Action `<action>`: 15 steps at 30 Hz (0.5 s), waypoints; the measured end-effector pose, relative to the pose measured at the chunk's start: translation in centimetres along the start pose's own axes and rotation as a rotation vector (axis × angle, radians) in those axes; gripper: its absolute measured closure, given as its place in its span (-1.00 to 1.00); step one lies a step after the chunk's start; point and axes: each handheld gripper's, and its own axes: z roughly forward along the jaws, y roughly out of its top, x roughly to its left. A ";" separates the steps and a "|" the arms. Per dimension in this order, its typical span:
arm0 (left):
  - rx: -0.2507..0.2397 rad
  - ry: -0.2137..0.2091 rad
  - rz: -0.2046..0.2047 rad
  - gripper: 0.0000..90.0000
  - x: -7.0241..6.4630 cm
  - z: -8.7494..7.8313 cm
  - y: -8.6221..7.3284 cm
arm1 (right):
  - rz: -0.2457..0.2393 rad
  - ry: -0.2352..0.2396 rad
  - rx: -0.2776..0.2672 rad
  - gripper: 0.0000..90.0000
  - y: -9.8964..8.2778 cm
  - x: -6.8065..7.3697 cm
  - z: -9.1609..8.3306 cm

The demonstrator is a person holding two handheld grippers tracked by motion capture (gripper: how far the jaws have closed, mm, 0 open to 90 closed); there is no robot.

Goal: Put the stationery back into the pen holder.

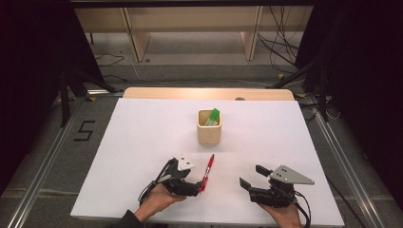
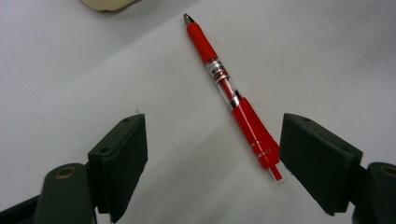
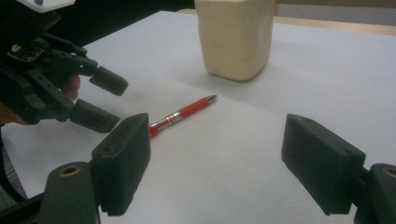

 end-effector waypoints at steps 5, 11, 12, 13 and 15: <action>0.015 0.001 0.003 -0.39 -0.4 0.5 0.3 | -0.009 -0.004 0.004 -0.45 -0.2 0.0 -0.2; 0.026 0.007 -0.009 -0.22 -1.1 1.0 0.9 | 0.005 -0.005 0.000 -0.45 -0.5 0.1 -0.5; 0.026 0.007 -0.009 -0.19 -1.1 1.0 0.9 | -0.001 -0.004 0.001 -0.45 -0.5 0.1 -0.5; 0.026 0.002 -0.009 -0.16 -1.2 1.1 1.0 | -0.005 -0.003 0.004 -0.45 -0.5 0.2 -0.5; 0.033 0.006 -0.015 -0.10 -1.4 1.4 1.1 | -0.002 -0.001 0.007 -0.45 -0.6 0.2 -0.4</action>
